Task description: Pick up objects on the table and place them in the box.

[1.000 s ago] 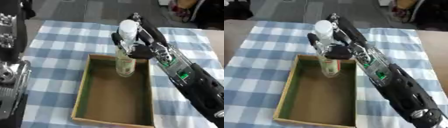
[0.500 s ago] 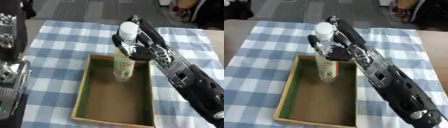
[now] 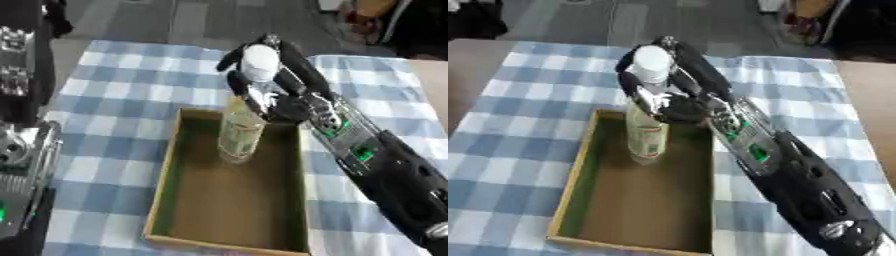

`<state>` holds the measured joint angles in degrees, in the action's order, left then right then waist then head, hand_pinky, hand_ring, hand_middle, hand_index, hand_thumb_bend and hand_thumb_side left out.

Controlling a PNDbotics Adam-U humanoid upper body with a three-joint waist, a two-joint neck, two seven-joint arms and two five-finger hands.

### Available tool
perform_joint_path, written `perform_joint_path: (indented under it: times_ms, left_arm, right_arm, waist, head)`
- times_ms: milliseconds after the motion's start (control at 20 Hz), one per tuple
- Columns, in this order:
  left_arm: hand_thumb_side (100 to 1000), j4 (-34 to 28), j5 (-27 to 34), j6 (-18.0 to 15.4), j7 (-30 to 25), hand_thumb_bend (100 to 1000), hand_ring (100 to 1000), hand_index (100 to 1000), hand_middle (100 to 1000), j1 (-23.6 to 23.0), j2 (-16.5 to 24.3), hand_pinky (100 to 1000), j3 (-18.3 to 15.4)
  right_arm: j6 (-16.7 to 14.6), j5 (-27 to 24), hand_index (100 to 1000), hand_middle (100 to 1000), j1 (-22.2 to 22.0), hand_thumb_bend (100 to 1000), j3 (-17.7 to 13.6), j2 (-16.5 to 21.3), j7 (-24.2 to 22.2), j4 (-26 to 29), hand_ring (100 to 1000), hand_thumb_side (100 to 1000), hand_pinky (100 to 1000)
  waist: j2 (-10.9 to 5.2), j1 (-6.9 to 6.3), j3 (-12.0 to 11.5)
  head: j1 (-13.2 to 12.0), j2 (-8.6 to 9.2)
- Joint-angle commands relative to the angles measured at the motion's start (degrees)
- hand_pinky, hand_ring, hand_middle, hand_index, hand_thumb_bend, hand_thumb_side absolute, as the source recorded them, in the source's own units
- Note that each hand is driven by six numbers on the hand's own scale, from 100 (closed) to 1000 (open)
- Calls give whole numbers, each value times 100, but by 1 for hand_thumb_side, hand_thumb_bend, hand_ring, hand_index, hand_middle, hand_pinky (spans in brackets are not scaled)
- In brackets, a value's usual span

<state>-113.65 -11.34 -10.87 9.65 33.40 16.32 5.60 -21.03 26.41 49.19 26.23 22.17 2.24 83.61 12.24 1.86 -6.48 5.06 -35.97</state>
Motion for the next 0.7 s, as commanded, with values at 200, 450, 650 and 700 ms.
perform_joint_path:
  times_ms: [200, 450, 650, 700]
  left_arm:
    - [918, -94, 17, -12, -17, 457, 562, 831, 746, 97, 43, 677, -3]
    - [918, -94, 14, -11, -18, 458, 562, 831, 746, 100, 41, 677, -4]
    - [918, -94, 9, -10, -15, 458, 562, 831, 746, 102, 41, 677, -5]
    - [918, -94, 8, -10, -14, 458, 562, 831, 746, 102, 41, 677, -5]
  right_arm:
    - [-94, 382, 967, 811, 65, 374, 2, 64, -497, 15, 802, 1000, 956]
    - [-162, 610, 1000, 877, 44, 381, -13, 71, -935, 11, 851, 1000, 1000]
    - [-161, 641, 1000, 876, 37, 377, -35, 70, -1014, 15, 848, 1000, 1000]
    - [-157, 641, 1000, 874, 34, 379, -41, 70, -1019, 16, 846, 1000, 1000]
  waist:
    - [-76, -17, -16]
    - [-74, -16, -20]
    - [-72, -15, -22]
    - [-72, -15, -22]
  head:
    - [34, 71]
    - [39, 75]
    - [42, 76]
    - [45, 79]
